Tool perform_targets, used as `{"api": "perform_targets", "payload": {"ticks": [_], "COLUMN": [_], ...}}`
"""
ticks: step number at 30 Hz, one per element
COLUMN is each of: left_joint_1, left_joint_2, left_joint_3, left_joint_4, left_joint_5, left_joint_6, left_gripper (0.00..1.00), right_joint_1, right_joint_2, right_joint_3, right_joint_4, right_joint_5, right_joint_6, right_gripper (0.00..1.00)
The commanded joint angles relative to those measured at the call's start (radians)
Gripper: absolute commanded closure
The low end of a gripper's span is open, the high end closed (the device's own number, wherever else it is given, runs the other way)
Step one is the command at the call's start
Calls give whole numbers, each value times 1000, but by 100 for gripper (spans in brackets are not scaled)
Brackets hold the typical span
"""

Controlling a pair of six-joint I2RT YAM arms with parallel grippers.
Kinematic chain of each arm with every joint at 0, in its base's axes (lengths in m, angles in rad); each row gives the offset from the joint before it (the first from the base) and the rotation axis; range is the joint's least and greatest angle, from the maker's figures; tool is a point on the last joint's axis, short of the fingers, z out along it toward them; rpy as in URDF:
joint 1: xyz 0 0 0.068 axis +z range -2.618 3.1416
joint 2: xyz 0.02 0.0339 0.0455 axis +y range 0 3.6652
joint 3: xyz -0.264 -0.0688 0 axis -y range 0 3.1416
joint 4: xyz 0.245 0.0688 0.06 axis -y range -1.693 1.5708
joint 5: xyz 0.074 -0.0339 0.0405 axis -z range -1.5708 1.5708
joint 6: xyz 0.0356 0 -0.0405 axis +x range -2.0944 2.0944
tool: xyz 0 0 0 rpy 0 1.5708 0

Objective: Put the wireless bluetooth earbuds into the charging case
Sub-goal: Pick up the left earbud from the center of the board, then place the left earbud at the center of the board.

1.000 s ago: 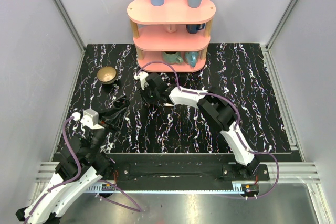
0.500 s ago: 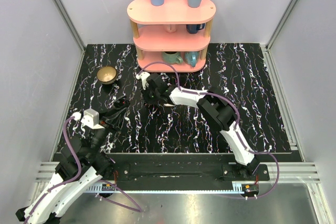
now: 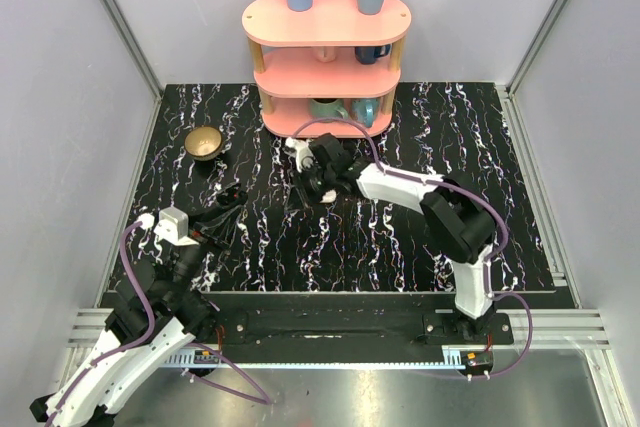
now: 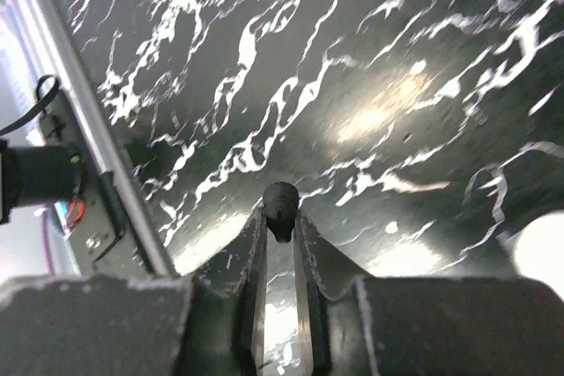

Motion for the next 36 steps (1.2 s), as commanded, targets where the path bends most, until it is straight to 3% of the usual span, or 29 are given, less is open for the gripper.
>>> {"api": "perform_targets", "payload": {"ticks": [1, 6, 12, 20, 36], "left_joint_1": [-1, -1, -3, -1, -1], "left_joint_2": [-168, -168, -157, -146, -142], "left_joint_3": [28, 26, 25, 26, 28], "left_joint_4": [32, 35, 41, 37, 31], "left_joint_5": [-14, -13, -10, -14, -19], "left_joint_6": [-10, -11, -14, -14, -16], "left_gripper": [100, 100, 100, 100, 100], "right_joint_1": [0, 0, 0, 1, 0], "right_joint_2": [-101, -180, -223, -192, -151], "right_joint_3": [-125, -278, -347, -349, -314], "right_joint_4": [-76, -119, -144, -145, -136], "right_joint_5": [-85, -16, 84, 156, 184], "right_joint_6": [83, 101, 121, 132, 154], "right_gripper": [86, 85, 83, 73, 61]}}
